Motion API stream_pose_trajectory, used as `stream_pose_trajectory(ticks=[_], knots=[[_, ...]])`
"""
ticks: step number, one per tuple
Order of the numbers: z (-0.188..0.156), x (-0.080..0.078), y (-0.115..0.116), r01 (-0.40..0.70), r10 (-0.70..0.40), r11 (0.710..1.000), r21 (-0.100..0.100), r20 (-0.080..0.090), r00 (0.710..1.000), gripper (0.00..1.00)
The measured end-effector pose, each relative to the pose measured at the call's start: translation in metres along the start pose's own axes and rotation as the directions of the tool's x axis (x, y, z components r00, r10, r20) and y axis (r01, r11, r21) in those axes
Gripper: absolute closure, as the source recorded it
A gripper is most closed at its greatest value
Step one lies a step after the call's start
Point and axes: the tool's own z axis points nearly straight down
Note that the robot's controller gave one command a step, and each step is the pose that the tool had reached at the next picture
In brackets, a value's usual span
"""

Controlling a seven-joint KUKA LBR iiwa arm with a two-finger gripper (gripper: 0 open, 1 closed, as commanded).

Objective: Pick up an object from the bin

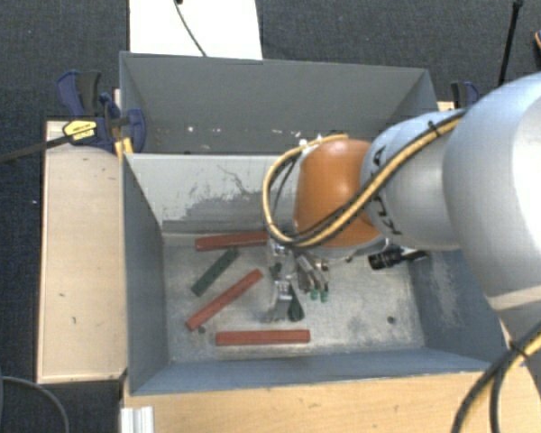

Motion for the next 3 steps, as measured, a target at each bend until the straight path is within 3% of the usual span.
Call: stream_pose_trajectory(ticks=[1, 2, 3], knots=[[0.0, -0.02, -0.074, 0.012, -0.012, 1.0, 0.005, 0.003, 1.0, 0.0], [0.0, -0.019, -0.069, 0.016, -0.016, 1.0, 0.001, 0.002, 1.0, 1.0], [-0.167, -0.019, -0.021, 0.029, -0.029, 1.0, -0.001, 0.008, 1.0, 1.0]])
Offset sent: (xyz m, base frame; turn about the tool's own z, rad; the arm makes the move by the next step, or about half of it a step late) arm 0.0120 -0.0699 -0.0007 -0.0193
